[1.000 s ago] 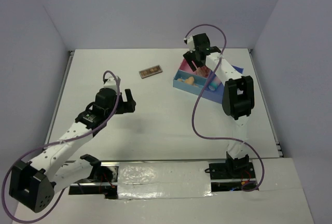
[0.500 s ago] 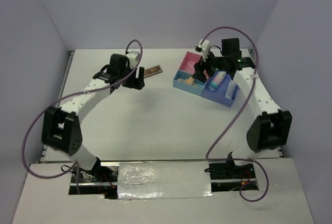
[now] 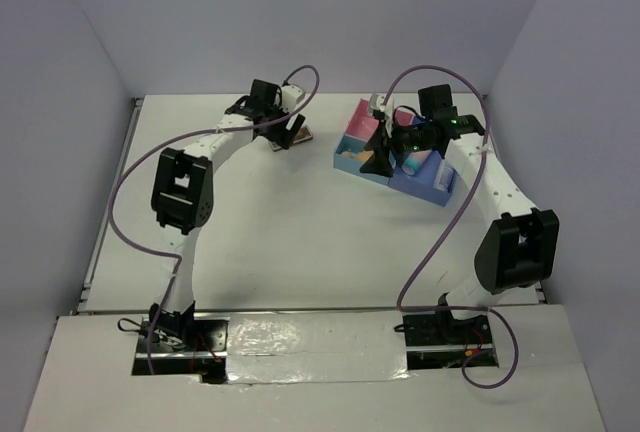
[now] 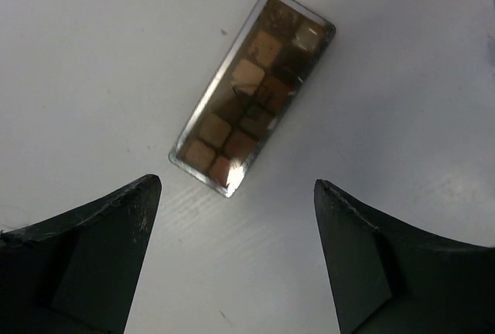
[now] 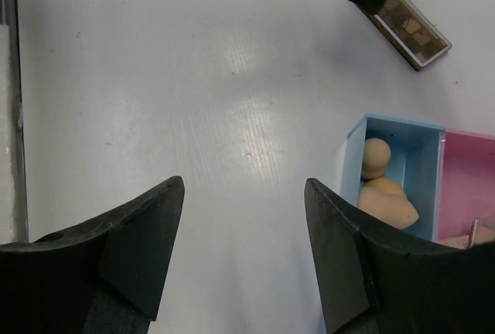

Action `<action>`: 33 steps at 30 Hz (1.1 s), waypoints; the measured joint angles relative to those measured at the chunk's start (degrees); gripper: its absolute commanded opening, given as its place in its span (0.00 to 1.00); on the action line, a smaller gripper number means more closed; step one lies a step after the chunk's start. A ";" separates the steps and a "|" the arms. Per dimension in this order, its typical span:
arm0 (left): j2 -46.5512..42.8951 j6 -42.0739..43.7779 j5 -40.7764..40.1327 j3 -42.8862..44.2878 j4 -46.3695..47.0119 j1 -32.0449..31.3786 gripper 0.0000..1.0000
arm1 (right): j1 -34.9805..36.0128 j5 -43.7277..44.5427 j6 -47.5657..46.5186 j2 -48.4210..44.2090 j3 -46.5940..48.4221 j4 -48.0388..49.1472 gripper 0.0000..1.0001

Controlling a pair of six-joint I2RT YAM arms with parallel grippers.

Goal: Organize the makeup

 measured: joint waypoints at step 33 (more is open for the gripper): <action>18.80 -2.36 6.29 21.40 -4.13 4.00 0.96 | -0.39 -5.44 6.29 0.13 0.50 1.73 0.76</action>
